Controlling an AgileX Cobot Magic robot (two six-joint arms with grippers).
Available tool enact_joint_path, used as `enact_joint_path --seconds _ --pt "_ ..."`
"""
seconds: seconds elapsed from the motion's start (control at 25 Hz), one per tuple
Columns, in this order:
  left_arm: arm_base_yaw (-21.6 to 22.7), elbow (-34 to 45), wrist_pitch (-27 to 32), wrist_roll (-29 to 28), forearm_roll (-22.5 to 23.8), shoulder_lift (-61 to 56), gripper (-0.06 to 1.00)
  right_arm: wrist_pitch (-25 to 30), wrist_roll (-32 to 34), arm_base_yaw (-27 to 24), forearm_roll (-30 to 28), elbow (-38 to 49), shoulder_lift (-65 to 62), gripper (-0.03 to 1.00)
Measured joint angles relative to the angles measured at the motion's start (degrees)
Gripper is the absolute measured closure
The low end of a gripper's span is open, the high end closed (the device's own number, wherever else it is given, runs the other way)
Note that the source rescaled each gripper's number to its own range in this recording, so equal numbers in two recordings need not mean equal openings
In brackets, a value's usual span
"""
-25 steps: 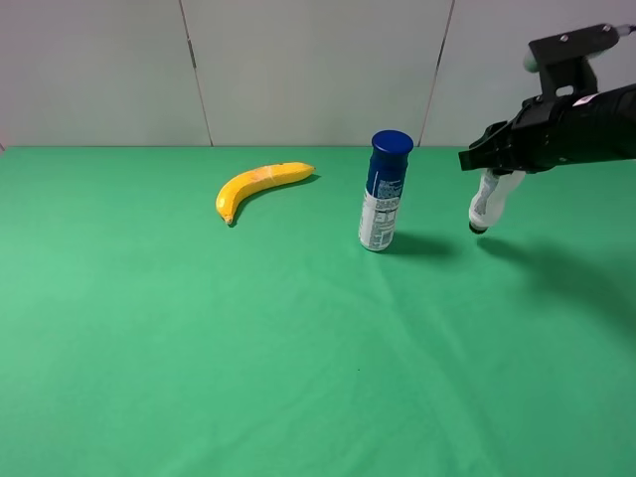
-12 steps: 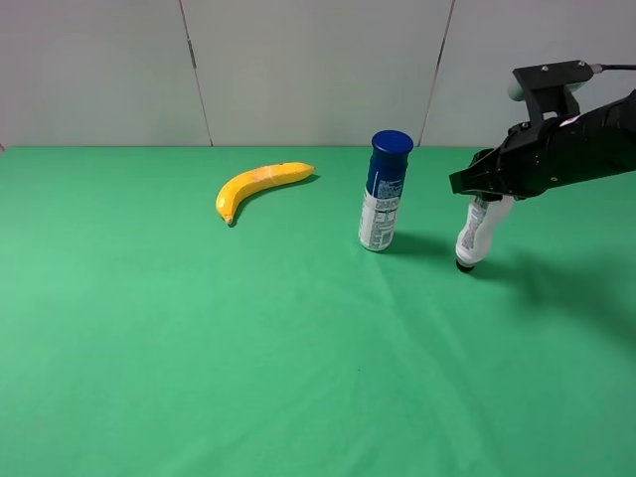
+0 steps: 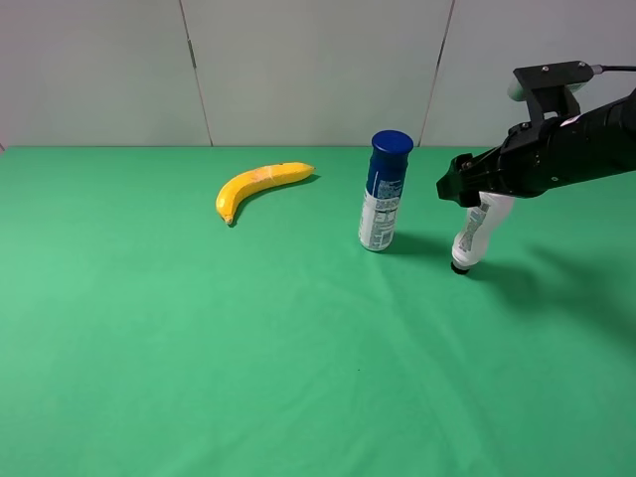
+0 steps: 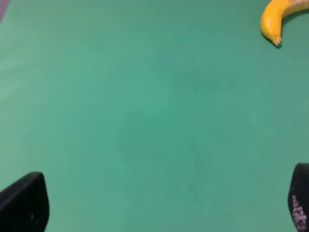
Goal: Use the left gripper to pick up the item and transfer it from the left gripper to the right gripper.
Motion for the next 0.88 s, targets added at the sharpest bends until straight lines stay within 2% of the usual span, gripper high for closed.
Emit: enact_joint_path --seconds 0.56,0.72,0.88 --pt "0.0 0.0 0.0 0.0 0.0 0.0 -0.06 -0.8 0.0 0.0 -0.4 0.0 -10.5 -0.03" --pt "0.0 0.0 0.0 0.0 0.0 0.0 -0.06 2.1 0.5 0.0 -0.4 0.0 -14.4 -0.03" --pt "0.0 0.0 0.0 0.0 0.0 0.0 -0.06 7.7 2.4 0.0 -1.4 0.0 -18.4 -0.03"
